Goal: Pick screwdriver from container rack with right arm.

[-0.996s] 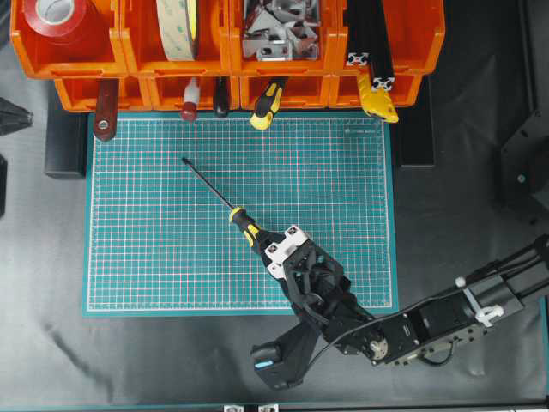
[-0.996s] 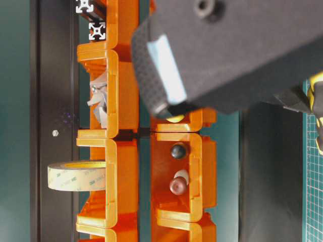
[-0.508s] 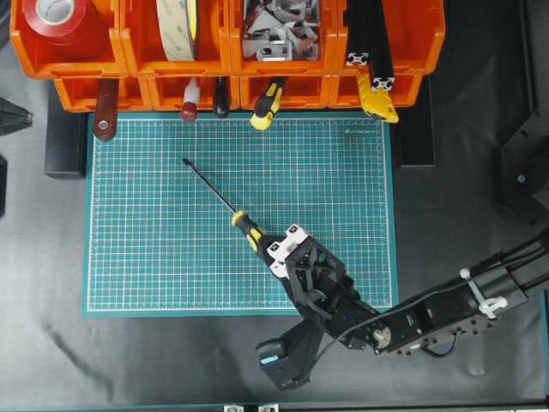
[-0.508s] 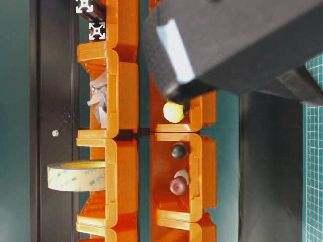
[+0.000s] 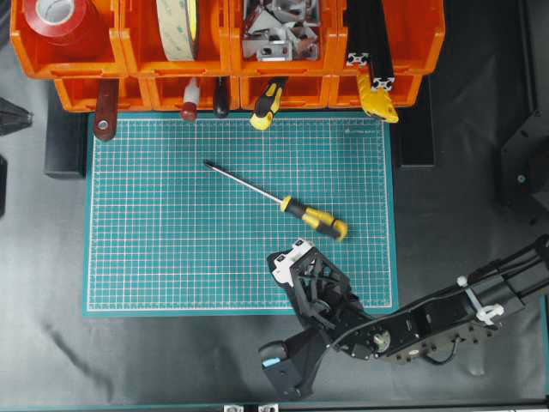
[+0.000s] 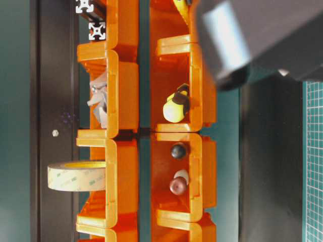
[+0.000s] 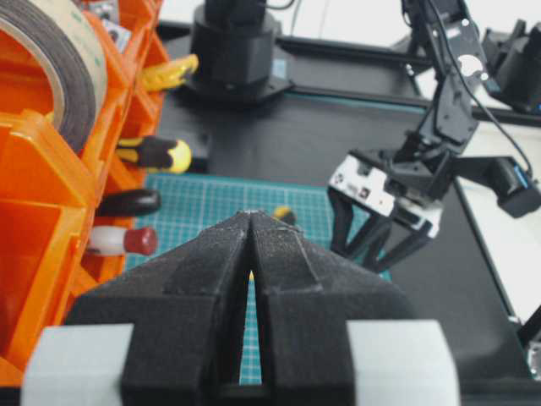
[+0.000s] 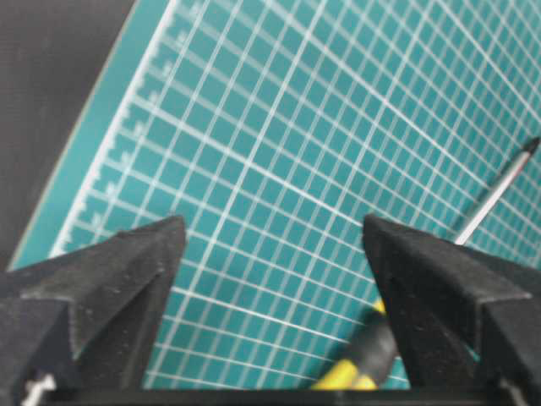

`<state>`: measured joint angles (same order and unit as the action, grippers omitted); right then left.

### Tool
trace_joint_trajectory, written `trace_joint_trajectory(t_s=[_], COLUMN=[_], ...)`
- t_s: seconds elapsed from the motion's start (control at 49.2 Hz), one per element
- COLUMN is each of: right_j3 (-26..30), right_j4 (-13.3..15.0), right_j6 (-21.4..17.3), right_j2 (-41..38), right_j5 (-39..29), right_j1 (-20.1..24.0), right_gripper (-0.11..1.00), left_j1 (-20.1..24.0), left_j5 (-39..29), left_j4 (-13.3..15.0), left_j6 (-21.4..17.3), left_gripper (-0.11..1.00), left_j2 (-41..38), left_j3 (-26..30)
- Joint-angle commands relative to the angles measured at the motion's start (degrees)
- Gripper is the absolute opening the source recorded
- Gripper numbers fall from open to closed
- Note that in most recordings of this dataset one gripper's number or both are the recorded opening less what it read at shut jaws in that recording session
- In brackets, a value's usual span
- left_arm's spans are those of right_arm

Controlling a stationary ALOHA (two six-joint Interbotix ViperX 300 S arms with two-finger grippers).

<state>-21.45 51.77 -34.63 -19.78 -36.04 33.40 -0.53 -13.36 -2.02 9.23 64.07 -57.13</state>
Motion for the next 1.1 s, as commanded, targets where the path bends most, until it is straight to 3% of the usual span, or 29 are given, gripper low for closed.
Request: trace_joint_trajectory(t_s=[0.0, 0.366, 0.589, 1.077], right_j3=[1.4, 1.2, -0.6, -13.6], right_j4=[-0.1, 0.6, 3.6, 7.2], right_j6=[-2.3, -14.6, -22.7, -38.3], right_j2=[2.0, 11.3, 19.6, 36.7], right_j5=[0.1, -5.8, -7.7, -6.9], right_j1=[0.0, 0.1, 1.1, 4.9], right_gripper=[0.82, 0.82, 0.82, 0.82], left_j1=[-0.1, -0.1, -0.3, -0.4], left_j5=[0.2, -0.7, -1.9, -2.6], left_j4=[-0.2, -0.1, -0.2, -0.1], left_j6=[0.2, 0.1, 0.1, 0.1], left_gripper=[0.0, 0.0, 0.0, 0.0], left_j2=[-0.4, -0.4, 0.0, 0.9], left_j3=[1.5, 1.4, 1.6, 1.8])
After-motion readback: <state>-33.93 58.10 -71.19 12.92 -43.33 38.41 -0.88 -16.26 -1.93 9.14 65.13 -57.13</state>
